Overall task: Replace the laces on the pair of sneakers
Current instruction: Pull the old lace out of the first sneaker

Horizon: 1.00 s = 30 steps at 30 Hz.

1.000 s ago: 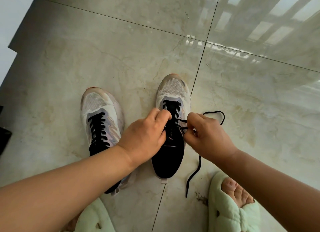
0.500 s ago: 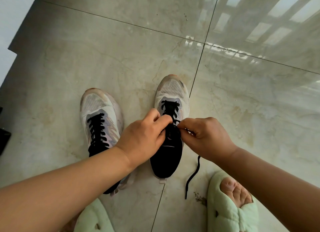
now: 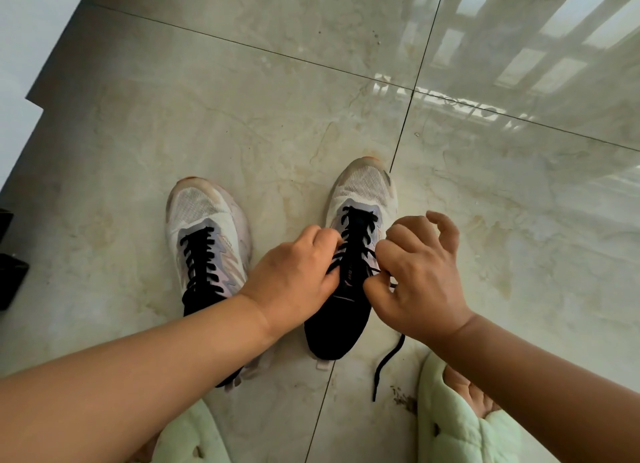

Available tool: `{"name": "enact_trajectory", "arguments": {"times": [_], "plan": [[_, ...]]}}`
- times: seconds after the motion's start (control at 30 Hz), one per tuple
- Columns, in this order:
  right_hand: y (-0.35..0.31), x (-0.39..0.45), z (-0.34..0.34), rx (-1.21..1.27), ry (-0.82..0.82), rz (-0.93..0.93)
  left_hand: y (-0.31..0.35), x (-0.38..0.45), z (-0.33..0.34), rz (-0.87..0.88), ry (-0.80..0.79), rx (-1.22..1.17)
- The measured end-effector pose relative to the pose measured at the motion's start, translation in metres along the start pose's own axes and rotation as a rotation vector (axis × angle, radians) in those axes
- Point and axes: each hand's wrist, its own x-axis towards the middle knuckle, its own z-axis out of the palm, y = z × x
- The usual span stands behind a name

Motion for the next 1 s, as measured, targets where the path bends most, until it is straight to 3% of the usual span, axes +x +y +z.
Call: {"name": "enact_trajectory", "arguments": {"times": [0.27,0.43,0.57,0.67,0.8,1.0], "plan": [[0.011,0.002,-0.008,0.081,-0.016,0.049,-0.004,-0.001,-0.003,-0.070,0.004,-0.018],[0.010,0.008,-0.004,-0.052,-0.184,0.253,-0.011,-0.004,-0.005,-0.105,0.098,-0.058],[-0.012,0.013,-0.007,0.208,-0.302,0.183,-0.013,-0.008,-0.006,-0.110,0.182,-0.119],[-0.019,0.009,-0.001,0.160,-0.438,0.123,-0.013,-0.010,-0.009,-0.095,0.214,-0.130],[-0.018,0.003,0.008,0.189,-0.413,0.166,-0.009,-0.007,-0.008,-0.174,0.243,-0.069],[-0.024,0.007,0.003,0.256,-0.305,0.198,-0.011,0.017,-0.008,-0.326,0.107,-0.314]]}}
